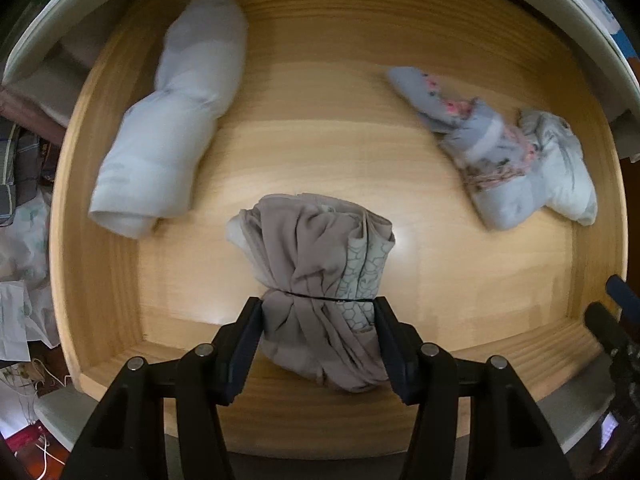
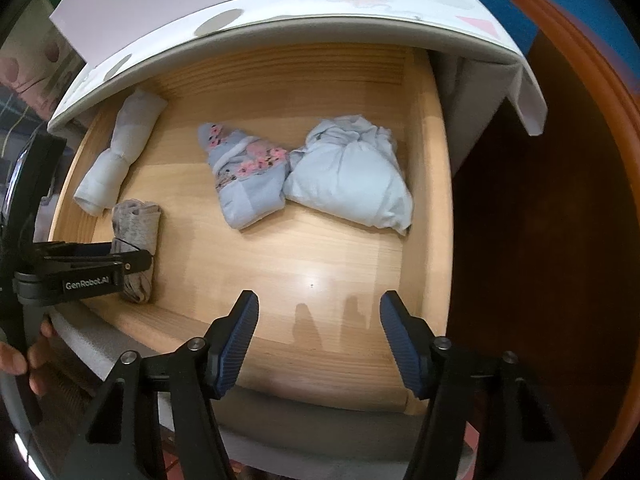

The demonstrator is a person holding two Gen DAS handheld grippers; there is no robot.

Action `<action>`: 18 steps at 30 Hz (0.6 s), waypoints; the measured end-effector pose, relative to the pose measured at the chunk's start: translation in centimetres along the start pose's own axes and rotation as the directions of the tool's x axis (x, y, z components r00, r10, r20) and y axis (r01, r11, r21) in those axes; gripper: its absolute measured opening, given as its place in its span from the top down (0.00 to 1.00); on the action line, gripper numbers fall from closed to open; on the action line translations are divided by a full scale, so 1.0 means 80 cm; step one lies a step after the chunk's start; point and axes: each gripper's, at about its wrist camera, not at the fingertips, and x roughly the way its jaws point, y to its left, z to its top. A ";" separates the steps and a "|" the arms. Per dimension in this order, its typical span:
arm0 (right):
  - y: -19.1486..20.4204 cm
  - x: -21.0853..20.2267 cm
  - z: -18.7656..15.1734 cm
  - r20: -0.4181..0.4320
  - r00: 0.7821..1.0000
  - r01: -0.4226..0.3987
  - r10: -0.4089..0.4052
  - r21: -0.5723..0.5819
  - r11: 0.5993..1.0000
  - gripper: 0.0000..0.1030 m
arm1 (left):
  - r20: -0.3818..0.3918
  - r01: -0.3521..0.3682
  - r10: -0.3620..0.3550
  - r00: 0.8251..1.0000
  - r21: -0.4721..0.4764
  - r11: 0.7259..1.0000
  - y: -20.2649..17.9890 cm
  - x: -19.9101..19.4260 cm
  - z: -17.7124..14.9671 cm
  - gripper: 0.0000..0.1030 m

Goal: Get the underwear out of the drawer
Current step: 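Grasp the beige tied bundle with the left tool, then lower the right tool onto the pale blue bundle and grasp it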

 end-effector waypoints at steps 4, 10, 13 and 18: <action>0.012 -0.001 0.009 0.017 0.999 0.031 -0.029 -0.101 0.994 0.44 | 0.011 0.011 -0.011 1.000 -0.008 1.000 0.032 0.004 -0.004 0.45; 0.016 0.016 0.045 -0.022 0.998 0.051 -0.058 -0.256 0.965 0.44 | 0.026 0.012 -0.013 1.000 0.001 1.000 0.053 0.002 -0.009 0.46; 0.023 0.031 0.063 -0.045 0.996 0.062 -0.082 -0.333 0.941 0.44 | 0.031 0.017 -0.017 0.999 0.004 1.000 0.053 0.007 -0.015 0.46; 0.034 0.055 0.085 -0.045 0.989 0.109 -0.143 -0.437 0.893 0.44 | 0.029 0.016 -0.016 0.999 0.008 1.000 0.047 0.017 -0.017 0.46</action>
